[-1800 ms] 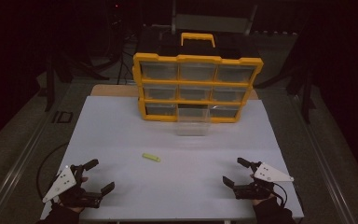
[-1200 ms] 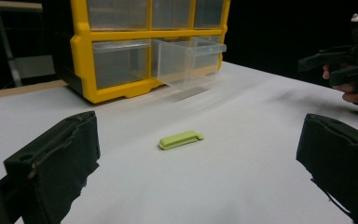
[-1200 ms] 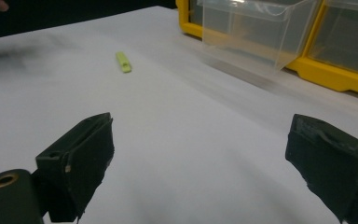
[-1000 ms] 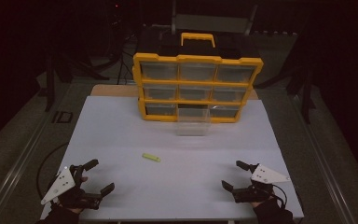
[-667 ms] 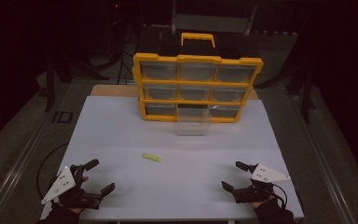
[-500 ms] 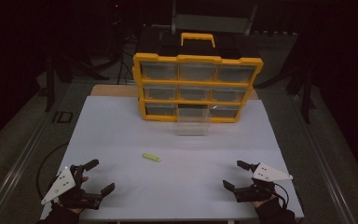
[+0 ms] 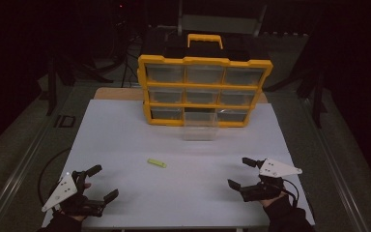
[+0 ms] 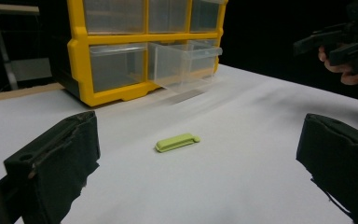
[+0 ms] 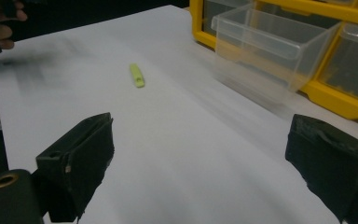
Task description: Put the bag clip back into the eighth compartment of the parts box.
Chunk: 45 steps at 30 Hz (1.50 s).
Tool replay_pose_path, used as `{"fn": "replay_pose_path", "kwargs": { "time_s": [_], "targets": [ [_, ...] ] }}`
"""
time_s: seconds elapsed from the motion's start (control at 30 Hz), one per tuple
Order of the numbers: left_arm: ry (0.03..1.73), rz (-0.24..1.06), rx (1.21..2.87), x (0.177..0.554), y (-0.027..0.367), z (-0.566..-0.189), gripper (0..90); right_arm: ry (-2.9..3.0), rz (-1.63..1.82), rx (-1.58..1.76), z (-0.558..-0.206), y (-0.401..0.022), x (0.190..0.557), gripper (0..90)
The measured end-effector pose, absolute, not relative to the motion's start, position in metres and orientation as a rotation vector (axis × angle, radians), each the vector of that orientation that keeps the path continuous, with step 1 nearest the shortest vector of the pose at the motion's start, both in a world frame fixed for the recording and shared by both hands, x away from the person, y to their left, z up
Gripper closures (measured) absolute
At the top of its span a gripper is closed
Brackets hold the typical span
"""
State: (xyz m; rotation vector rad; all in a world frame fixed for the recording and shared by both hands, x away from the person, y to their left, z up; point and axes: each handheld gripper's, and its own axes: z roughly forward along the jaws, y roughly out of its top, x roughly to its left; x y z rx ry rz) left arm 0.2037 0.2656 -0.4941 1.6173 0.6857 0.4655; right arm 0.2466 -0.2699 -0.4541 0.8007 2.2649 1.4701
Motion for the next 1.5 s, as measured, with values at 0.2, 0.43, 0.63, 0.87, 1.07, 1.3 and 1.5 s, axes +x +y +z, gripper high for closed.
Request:
{"fn": "replay_pose_path", "kwargs": {
  "time_s": [0.2, 0.43, 0.63, 0.87, 1.07, 1.3, 1.5],
  "targets": [
    [0.691, 0.462, 1.617, 0.204, 0.265, -0.495, 0.3, 2.310, 1.475, 0.771, -0.448, -0.259, 0.257, 7.7],
    [0.690, 0.461, 1.616, 0.204, 0.266, -0.495, 0.2, 2.338, 1.479, 0.739, -0.448, -0.245, 0.267, 7.6],
    [0.691, 0.457, 1.621, 0.205, 0.266, -0.495, 0.3, 2.365, 1.476, 0.724, -0.448, -0.236, 0.273, 7.6],
    [0.691, 0.453, 1.616, 0.204, 0.266, -0.495, 0.2, 2.389, 1.472, 0.700, -0.445, -0.225, 0.279, 7.6],
    [0.688, 0.451, 1.619, 0.205, 0.266, -0.495, 0.2, 2.413, 1.480, 0.672, -0.442, -0.214, 0.286, 7.6],
    [0.689, 0.440, 1.610, 0.205, 0.266, -0.495, 0.2, 2.439, 1.477, 0.634, -0.437, -0.198, 0.296, 7.7],
    [0.689, 0.446, 1.618, 0.204, 0.266, -0.495, 0.2, 2.461, 1.482, 0.606, -0.434, -0.184, 0.306, 7.8]
  ]
}}
